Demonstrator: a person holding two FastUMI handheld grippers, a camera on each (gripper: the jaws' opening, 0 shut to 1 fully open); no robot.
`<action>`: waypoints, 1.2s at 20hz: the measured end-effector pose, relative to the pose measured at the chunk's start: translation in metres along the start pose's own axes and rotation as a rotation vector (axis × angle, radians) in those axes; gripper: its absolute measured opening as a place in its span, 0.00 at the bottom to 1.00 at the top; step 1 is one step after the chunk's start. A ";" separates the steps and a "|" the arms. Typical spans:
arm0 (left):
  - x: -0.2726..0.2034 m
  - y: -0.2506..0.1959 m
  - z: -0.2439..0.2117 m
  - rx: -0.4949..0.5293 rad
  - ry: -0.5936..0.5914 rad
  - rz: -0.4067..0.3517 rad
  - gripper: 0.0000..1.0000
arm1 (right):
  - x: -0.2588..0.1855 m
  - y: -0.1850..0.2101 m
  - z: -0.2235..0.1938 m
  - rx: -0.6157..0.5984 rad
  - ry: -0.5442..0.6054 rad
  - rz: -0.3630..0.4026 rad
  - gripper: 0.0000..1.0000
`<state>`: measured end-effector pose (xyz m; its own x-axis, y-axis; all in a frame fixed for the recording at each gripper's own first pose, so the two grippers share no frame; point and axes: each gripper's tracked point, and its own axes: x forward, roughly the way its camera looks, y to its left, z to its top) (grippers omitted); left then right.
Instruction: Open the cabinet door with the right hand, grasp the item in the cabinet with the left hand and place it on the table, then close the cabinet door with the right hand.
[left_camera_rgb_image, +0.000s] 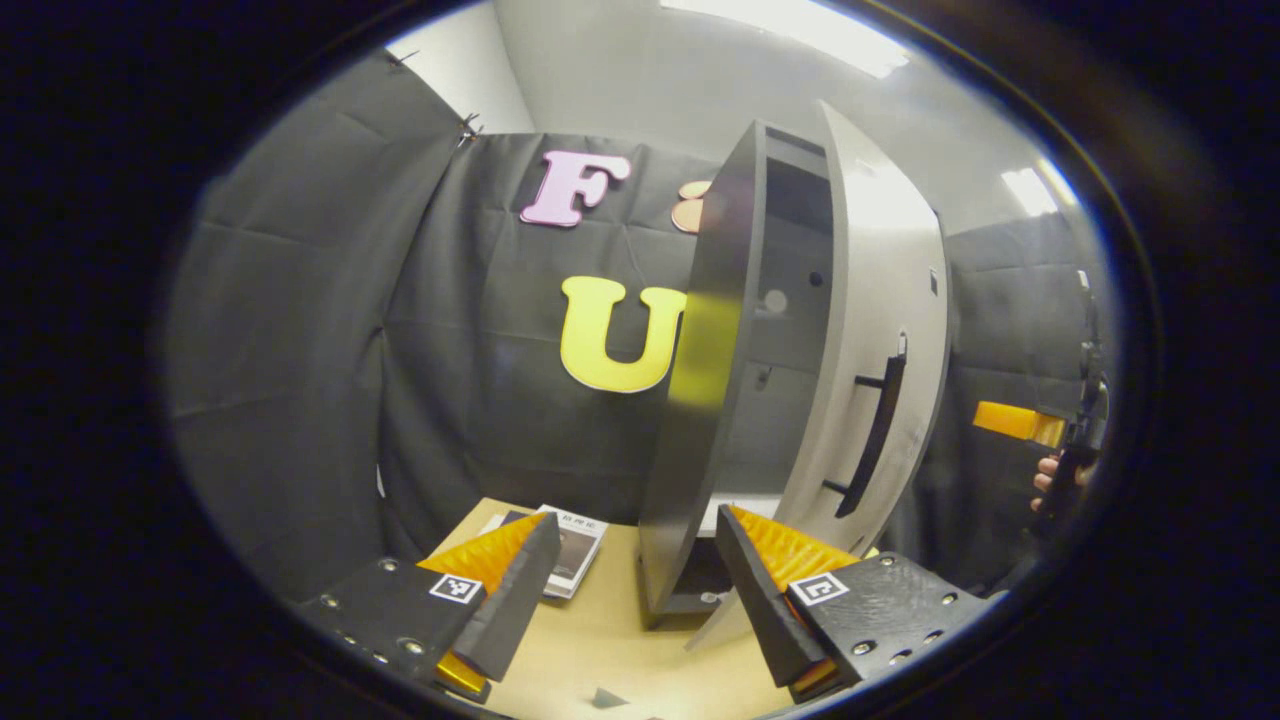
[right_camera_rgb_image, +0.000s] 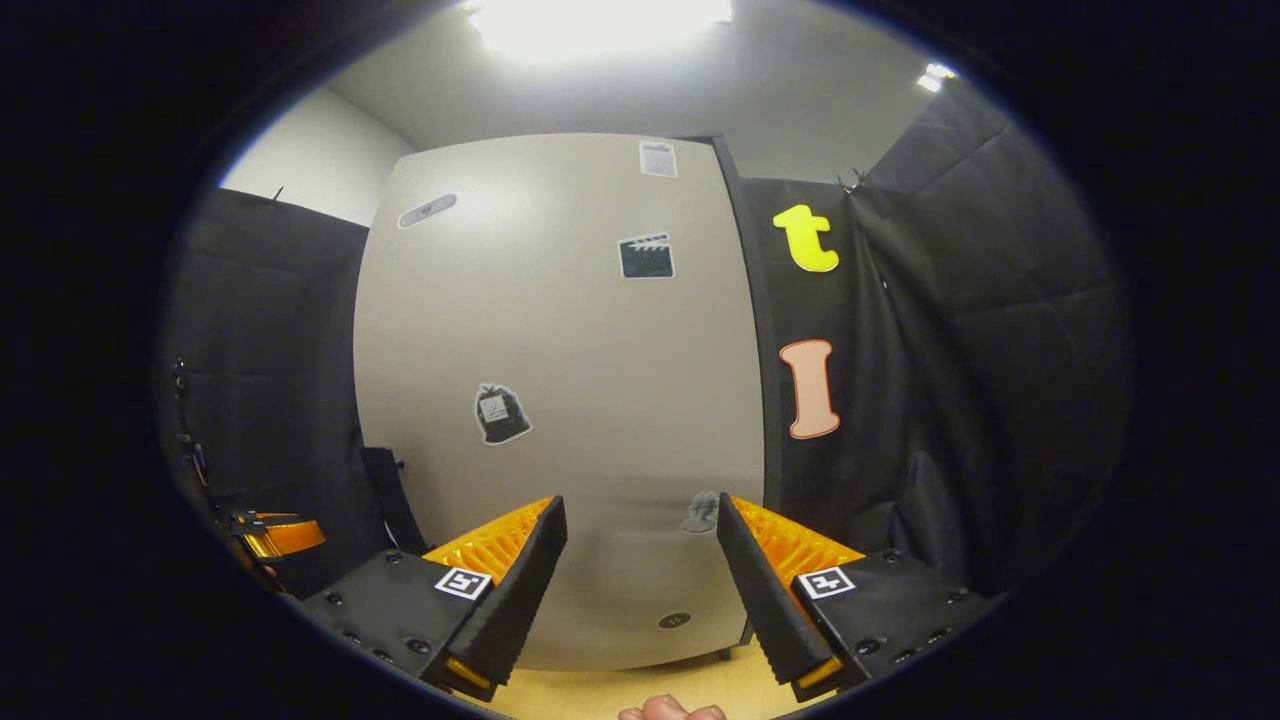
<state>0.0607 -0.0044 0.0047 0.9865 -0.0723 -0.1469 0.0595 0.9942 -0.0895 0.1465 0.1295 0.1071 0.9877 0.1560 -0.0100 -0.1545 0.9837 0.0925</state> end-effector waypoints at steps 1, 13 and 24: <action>0.001 -0.003 0.006 0.007 -0.018 0.017 0.94 | 0.000 -0.004 0.006 0.008 -0.011 0.009 0.95; -0.008 -0.019 0.059 -0.019 -0.148 0.109 0.95 | -0.024 -0.084 0.029 0.024 -0.038 -0.041 0.95; -0.015 -0.071 0.072 0.004 -0.194 0.020 0.95 | -0.035 -0.120 0.016 0.052 0.019 -0.012 0.95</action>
<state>0.0528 -0.0687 0.0842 0.9984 -0.0363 0.0443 0.0399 0.9956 -0.0843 0.1308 0.0046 0.1125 0.9888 0.1459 -0.0300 -0.1402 0.9796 0.1439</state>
